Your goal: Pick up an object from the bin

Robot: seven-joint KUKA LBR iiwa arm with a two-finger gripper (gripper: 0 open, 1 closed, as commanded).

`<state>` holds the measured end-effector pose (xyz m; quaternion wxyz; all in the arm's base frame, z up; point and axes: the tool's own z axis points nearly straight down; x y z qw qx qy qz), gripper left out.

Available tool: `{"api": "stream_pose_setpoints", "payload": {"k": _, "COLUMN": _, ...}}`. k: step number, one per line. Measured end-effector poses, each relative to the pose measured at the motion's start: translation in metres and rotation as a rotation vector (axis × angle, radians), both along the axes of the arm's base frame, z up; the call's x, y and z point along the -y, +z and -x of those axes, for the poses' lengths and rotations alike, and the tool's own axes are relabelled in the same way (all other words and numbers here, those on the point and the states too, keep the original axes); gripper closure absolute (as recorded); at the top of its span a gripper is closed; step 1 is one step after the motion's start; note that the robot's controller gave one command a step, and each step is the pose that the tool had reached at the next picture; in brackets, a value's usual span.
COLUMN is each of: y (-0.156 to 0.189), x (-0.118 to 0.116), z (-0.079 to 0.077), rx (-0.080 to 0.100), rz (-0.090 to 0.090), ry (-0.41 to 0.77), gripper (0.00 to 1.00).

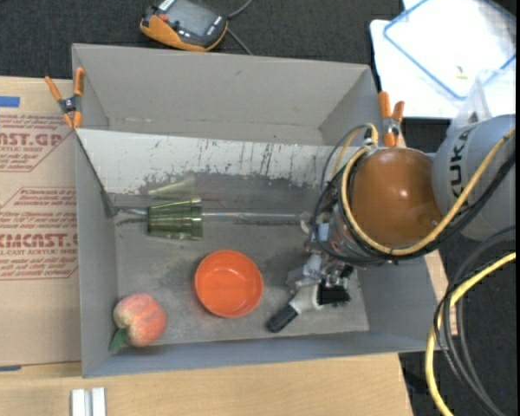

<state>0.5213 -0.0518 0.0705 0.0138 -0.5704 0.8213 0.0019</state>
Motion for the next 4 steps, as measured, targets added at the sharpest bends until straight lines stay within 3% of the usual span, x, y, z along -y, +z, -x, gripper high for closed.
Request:
{"api": "stream_pose_setpoints", "payload": {"k": 1, "y": 0.000, "x": 0.000, "z": 0.000, "rx": 0.000, "rz": 0.000, "ry": 0.000, "gripper": 1.00}}
{"api": "stream_pose_setpoints", "payload": {"k": 2, "y": 0.061, "x": 0.009, "z": -0.049, "rx": 0.002, "rz": -0.002, "ry": 0.102, "gripper": 1.00}}
{"api": "stream_pose_setpoints", "payload": {"k": 4, "y": 0.051, "x": -0.003, "z": -0.050, "rx": 0.008, "rz": 0.003, "ry": 0.126, "gripper": 1.00}}
